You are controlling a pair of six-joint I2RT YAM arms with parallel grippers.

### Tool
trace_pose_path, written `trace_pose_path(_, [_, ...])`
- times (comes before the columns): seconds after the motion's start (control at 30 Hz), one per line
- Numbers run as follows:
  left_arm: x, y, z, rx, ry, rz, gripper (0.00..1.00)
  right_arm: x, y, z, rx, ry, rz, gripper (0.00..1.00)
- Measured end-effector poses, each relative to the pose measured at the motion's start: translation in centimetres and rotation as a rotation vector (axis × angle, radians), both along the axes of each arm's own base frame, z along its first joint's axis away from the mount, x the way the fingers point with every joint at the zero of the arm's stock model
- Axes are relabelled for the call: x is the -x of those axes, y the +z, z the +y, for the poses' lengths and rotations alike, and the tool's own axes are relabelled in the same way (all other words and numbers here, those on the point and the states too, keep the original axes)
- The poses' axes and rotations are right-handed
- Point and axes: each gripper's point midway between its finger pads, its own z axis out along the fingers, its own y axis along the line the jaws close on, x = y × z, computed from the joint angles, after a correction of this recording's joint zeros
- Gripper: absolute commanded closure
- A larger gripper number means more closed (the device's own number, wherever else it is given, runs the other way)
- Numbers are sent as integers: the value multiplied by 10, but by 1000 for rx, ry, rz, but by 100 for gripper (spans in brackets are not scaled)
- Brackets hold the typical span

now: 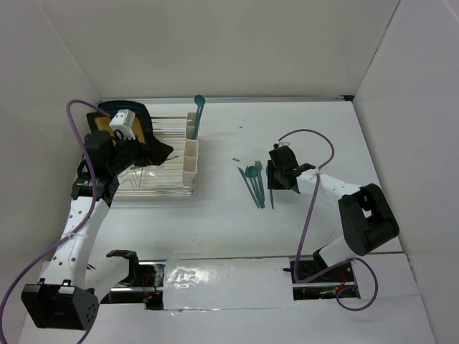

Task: Sort the eating utensils into containers

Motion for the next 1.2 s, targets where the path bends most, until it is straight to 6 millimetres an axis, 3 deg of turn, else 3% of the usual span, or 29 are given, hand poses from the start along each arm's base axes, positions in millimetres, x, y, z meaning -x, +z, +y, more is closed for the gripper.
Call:
trace_pose_path(0.53, [0,0,0,0,0,0,0,9,-29,3,51,32,78,66])
trace_pose_path(0.67, [0,0,0,0,0,0,0,3,-30,6,60,37,63,69])
trace_pose_path(0.77, [0,0,0,0,0,0,0,-3,-30,8,63,33,49,82])
trace_pose_path(0.83, [0,0,0,1,-1,0,0,-6,-30,9,61,27,41,100])
trace_pose_path(1.2, [0,0,0,1,-1,-1,0,-6,-27,17,30,55,45,100])
